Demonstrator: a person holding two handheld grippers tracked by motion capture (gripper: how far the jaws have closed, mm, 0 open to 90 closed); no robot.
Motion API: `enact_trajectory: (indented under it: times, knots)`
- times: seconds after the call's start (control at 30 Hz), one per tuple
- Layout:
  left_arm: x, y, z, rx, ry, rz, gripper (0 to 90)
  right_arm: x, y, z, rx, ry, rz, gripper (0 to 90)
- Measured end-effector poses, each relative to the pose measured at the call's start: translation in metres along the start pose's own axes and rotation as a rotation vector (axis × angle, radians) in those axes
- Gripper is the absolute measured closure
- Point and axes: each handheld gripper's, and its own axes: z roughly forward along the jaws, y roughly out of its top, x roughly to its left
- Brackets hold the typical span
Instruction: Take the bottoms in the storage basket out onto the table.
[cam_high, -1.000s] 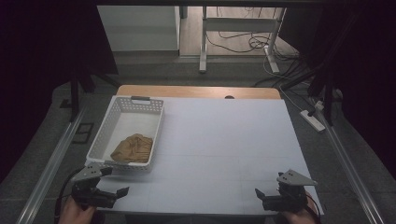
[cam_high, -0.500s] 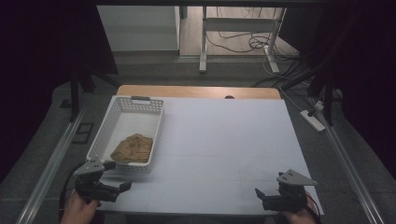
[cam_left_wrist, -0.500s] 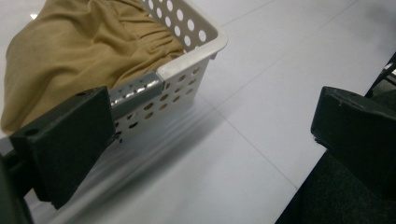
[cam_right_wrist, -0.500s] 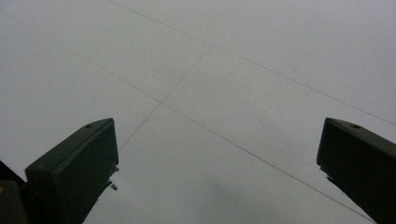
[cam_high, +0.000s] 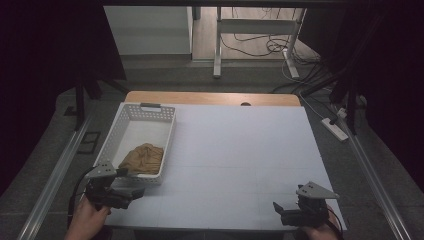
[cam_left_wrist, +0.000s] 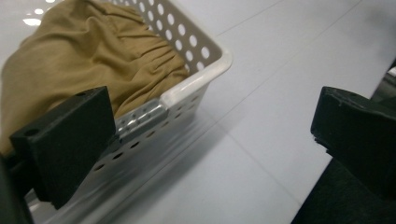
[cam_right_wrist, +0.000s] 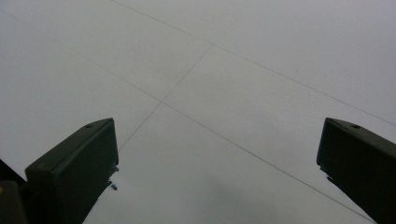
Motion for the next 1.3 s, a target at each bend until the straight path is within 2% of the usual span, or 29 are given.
enact_trajectory:
  times: [0.4, 0.53, 0.67, 0.97, 1.07, 1.3]
  knots:
    - [0.006, 0.01, 0.007, 0.037, 0.043, 0.025, 0.0, 0.0, 0.0, 0.0, 0.002, 0.002, -0.002, 0.0]
    - [0.009, 0.015, 0.008, 0.024, 0.063, 0.034, 0.0, 0.0, 0.0, 0.0, 0.004, 0.004, -0.005, 0.0]
    - [0.012, 0.018, 0.012, 0.027, 0.059, 0.033, 0.0, 0.0, 0.0, 0.001, 0.005, 0.004, -0.005, 0.0]
    - [0.019, 0.027, 0.02, 0.068, 0.063, 0.029, 0.0, 0.001, 0.0, 0.001, 0.006, 0.002, -0.008, 0.0]
    - [0.023, 0.03, 0.021, 0.076, 0.061, 0.015, 0.0, 0.001, 0.0, 0.001, 0.007, 0.002, -0.009, 0.0]
    - [0.03, 0.039, 0.024, 0.099, 0.071, 0.025, 0.0, 0.001, 0.0, 0.001, 0.009, 0.005, -0.01, 0.0]
